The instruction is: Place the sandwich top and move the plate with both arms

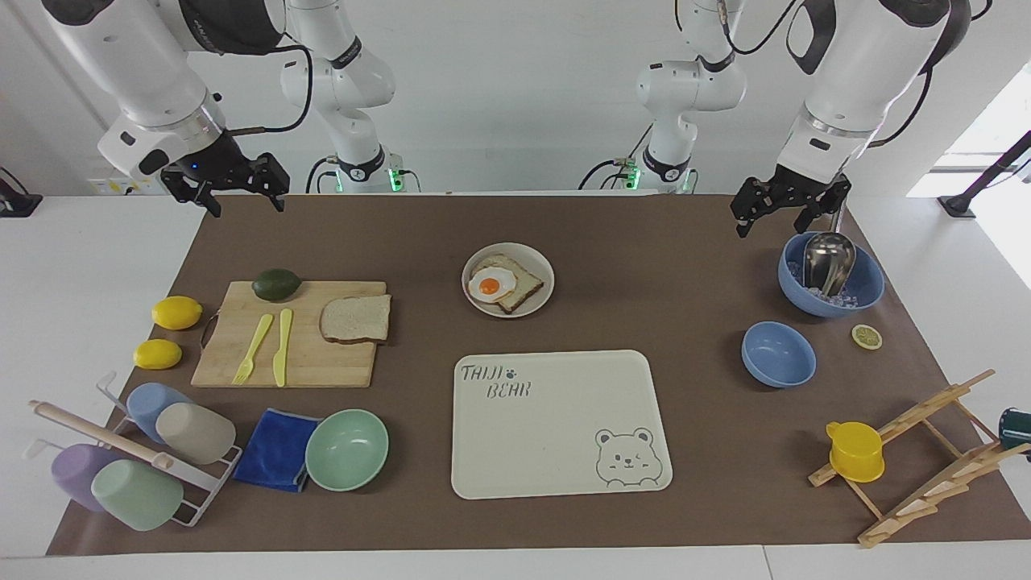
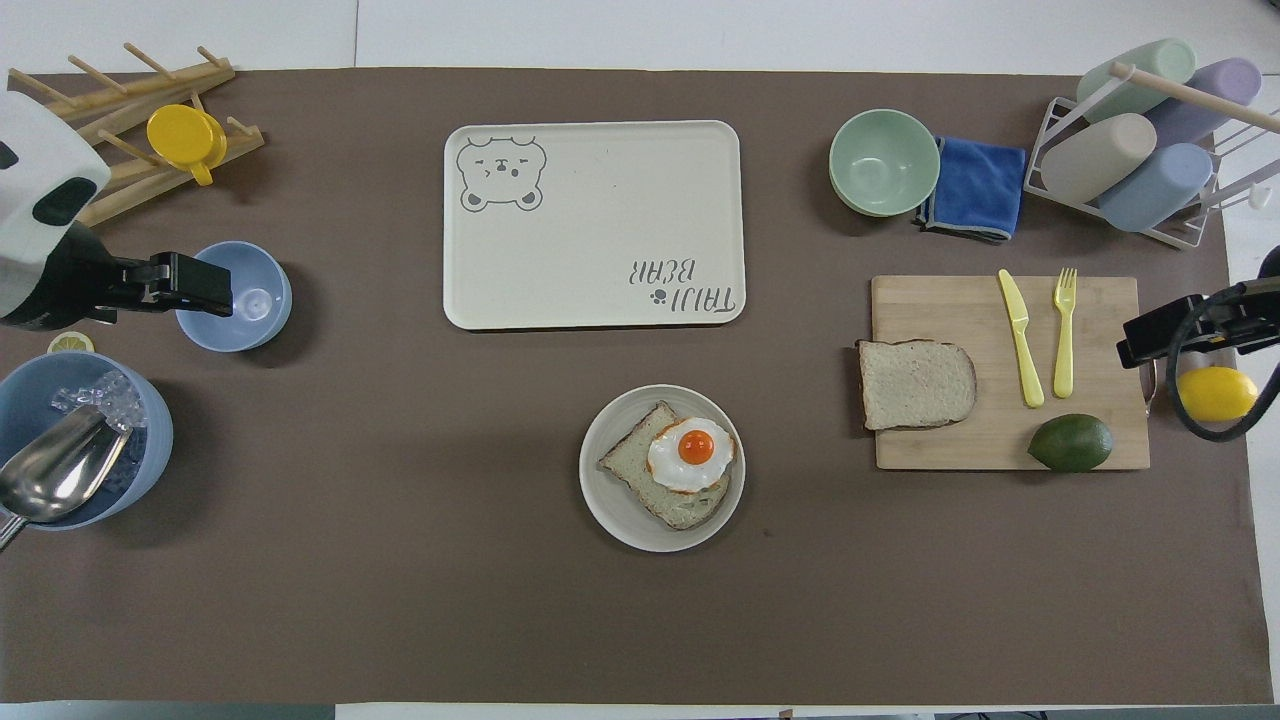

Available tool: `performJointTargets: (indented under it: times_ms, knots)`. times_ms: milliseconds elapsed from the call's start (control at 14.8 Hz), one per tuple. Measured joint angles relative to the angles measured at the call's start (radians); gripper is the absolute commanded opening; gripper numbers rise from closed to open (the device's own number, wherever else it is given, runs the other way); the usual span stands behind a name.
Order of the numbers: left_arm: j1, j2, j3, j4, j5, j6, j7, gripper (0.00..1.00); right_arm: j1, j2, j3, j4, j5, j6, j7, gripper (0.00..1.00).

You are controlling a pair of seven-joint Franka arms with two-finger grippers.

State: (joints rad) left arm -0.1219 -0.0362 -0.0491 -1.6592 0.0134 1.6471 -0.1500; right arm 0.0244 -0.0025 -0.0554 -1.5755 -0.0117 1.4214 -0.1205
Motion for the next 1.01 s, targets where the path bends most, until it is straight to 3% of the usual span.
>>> performJointTargets:
  times_ms: [674,876,1011]
  knots:
    - [0.000,0.000,0.000,0.000,0.000,0.000,0.000,1.00,0.015,-0.004,0.018,0.003,0.000,0.007,0.012,1.00]
    - [0.000,0.000,0.000,0.000,0.000,0.000,0.000,1.00,0.048,-0.002,0.073,-0.029,-0.067,0.075,0.190,1.00]
    - [0.000,0.000,0.000,0.000,0.000,0.000,0.000,1.00,0.052,0.017,0.169,-0.079,-0.178,0.109,0.298,1.00]
